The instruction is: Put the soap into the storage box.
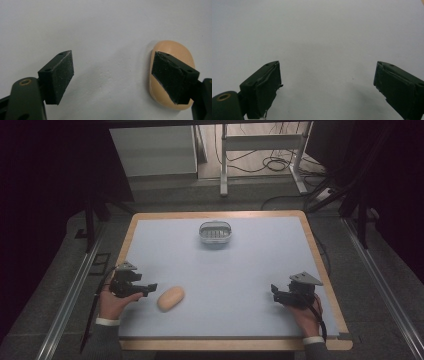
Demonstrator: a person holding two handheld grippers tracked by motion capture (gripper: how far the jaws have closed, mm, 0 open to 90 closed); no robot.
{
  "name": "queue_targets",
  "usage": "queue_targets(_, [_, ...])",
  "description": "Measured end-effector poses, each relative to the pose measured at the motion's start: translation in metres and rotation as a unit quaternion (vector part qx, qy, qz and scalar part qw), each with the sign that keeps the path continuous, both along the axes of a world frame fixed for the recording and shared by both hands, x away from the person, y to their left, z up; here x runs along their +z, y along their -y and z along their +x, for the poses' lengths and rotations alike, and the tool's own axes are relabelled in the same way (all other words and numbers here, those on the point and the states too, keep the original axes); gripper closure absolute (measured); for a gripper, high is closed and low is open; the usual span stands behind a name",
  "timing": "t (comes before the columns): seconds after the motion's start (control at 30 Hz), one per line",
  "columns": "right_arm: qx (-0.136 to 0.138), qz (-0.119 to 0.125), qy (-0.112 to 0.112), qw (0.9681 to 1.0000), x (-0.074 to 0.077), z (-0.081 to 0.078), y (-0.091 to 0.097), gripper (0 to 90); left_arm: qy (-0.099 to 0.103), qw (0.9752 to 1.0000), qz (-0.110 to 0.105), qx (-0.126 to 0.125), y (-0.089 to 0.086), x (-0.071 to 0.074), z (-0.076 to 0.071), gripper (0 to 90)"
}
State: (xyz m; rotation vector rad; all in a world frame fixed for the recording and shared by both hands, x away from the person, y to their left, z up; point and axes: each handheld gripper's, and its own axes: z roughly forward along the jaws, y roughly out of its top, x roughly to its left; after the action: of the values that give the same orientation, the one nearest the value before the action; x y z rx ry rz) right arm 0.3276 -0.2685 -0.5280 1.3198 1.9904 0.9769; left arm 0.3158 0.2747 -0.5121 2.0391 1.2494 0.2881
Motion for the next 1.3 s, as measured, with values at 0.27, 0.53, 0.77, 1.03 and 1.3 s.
queue_targets(0.27, [0.007,0.012,-0.013,0.9998,-0.001,0.002,0.002,8.4,-0.002,1.0000,0.009,-0.002,0.000,-0.002,-0.002,18.8])
queue_targets(0.53, [0.005,0.021,-0.003,0.9998,0.000,0.000,0.004,11.7,0.003,1.0000,0.003,0.001,-0.003,0.000,-0.002,18.9])
queue_targets(0.77, [0.002,0.031,0.007,0.9995,0.000,-0.002,0.006,13.1,0.004,1.0000,0.003,0.008,-0.004,-0.001,0.000,17.8])
queue_targets(1.03, [-0.001,0.032,0.009,0.9994,0.000,-0.002,0.006,13.6,0.002,1.0000,0.006,0.002,-0.003,0.000,0.000,17.8])
queue_targets(1.3, [-0.003,0.029,0.010,0.9995,0.000,-0.002,0.006,14.3,0.003,1.0000,0.005,-0.005,-0.002,0.008,-0.002,18.0])
